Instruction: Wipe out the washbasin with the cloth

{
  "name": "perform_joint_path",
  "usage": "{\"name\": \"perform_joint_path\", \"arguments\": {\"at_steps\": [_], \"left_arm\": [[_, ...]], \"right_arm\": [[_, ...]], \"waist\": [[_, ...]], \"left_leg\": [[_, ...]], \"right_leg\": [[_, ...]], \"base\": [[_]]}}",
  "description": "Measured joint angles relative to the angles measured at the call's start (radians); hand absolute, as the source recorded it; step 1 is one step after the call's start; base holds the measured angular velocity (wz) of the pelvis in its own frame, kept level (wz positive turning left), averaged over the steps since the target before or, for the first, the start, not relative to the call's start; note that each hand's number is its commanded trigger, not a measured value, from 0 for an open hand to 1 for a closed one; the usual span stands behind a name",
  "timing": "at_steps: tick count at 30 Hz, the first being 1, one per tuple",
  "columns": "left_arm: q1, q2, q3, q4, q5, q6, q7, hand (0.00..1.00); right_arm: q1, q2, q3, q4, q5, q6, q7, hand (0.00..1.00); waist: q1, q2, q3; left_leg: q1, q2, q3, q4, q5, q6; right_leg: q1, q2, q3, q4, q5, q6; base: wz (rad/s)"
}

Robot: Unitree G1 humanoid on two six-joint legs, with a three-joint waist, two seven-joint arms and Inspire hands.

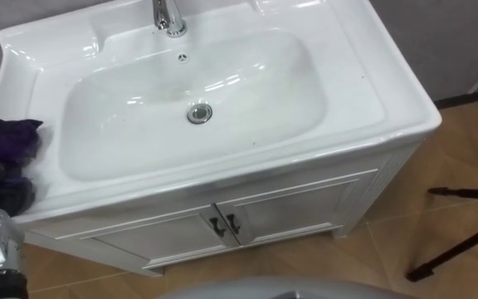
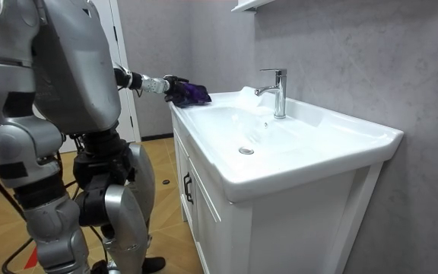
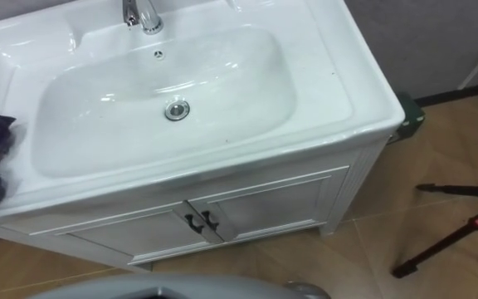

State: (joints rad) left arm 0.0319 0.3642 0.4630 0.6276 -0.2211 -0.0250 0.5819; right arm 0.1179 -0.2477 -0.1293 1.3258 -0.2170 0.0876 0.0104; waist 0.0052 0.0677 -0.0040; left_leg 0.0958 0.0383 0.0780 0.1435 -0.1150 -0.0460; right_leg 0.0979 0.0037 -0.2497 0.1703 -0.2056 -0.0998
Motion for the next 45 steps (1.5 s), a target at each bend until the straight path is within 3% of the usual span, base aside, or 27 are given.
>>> {"name": "perform_joint_path", "arguments": {"at_steps": [4,16,17,18,19,28,36,41,45], "left_arm": [[0.0,0.0,0.0,0.0,0.0,-0.001,0.005,1.0],[0.0,0.0,0.0,0.0,0.001,-0.002,0.023,1.0],[0.0,0.0,0.0,0.0,0.001,-0.002,0.023,0.89],[0.0,0.0,0.0,0.0,0.002,-0.002,0.023,0.55],[0.0,0.0,0.0,0.0,0.003,-0.002,0.023,0.0],[0.0,0.0,0.0,-0.008,0.159,-0.006,0.038,0.0],[0.001,0.002,0.004,-0.17,0.505,-0.011,0.162,0.0],[0.002,0.002,0.004,-0.247,0.596,-0.012,0.201,0.0],[0.002,0.003,0.005,-0.292,0.67,-0.012,0.216,0.0]], "right_arm": [[0.001,0.0,0.0,0.007,0.014,0.0,0.004,0.0],[-0.002,0.0,0.0,0.008,0.01,-0.001,0.017,0.0],[-0.002,0.0,0.001,0.008,0.009,-0.001,0.019,0.0],[-0.002,0.0,0.0,0.008,0.01,-0.001,0.024,0.0],[-0.002,0.0,0.0,0.008,0.01,-0.001,0.026,0.0],[0.0,0.0,0.011,0.006,0.017,-0.005,0.028,0.0],[0.001,-0.002,0.05,0.007,0.006,-0.004,0.037,0.0],[0.002,-0.004,0.049,0.004,0.007,-0.003,0.051,0.0],[0.001,-0.005,0.049,0.003,0.008,-0.002,0.069,0.0]], "waist": [[0.0,0.002,0.0044],[0.0,0.004,0.0027],[0.0,0.004,0.0027],[0.002,0.005,0.0025],[0.002,0.005,0.0022],[0.002,0.007,0.0008],[0.021,0.003,0.0037],[0.017,0.012,-0.0004],[0.014,0.015,0.0027]], "left_leg": [[-0.002,0.0,0.0,0.0,0.0,0.0],[-0.013,0.0,-0.001,0.001,0.0,0.0],[-0.013,0.0,-0.001,0.001,0.0,0.0],[-0.013,0.0,-0.001,0.001,0.0,0.0],[-0.013,0.0,-0.001,0.001,0.0,0.0],[-0.012,0.0,0.002,0.001,0.0,0.0],[-0.017,-0.002,-0.001,0.007,-0.002,0.001],[-0.016,-0.005,-0.01,0.007,-0.003,0.001],[-0.016,-0.005,-0.016,0.007,-0.003,0.001]], "right_leg": [[-0.002,0.0,0.0,0.0,0.0,0.0],[-0.013,0.0,0.003,0.0,0.0,0.0],[-0.013,0.0,0.003,0.0,0.0,0.0],[-0.013,0.0,0.005,0.0,0.0,0.0],[-0.014,0.0,0.006,0.001,0.0,0.0],[-0.013,0.001,0.006,0.001,0.0,0.0],[-0.016,0.001,0.014,-0.002,0.001,0.002],[-0.011,-0.002,0.009,-0.002,0.002,0.003],[-0.011,-0.002,0.009,-0.002,0.002,0.003]], "base": [[0.0],[0.0],[0.0],[0.0],[0.0],[0.0],[-0.01],[0.0],[0.0]]}}
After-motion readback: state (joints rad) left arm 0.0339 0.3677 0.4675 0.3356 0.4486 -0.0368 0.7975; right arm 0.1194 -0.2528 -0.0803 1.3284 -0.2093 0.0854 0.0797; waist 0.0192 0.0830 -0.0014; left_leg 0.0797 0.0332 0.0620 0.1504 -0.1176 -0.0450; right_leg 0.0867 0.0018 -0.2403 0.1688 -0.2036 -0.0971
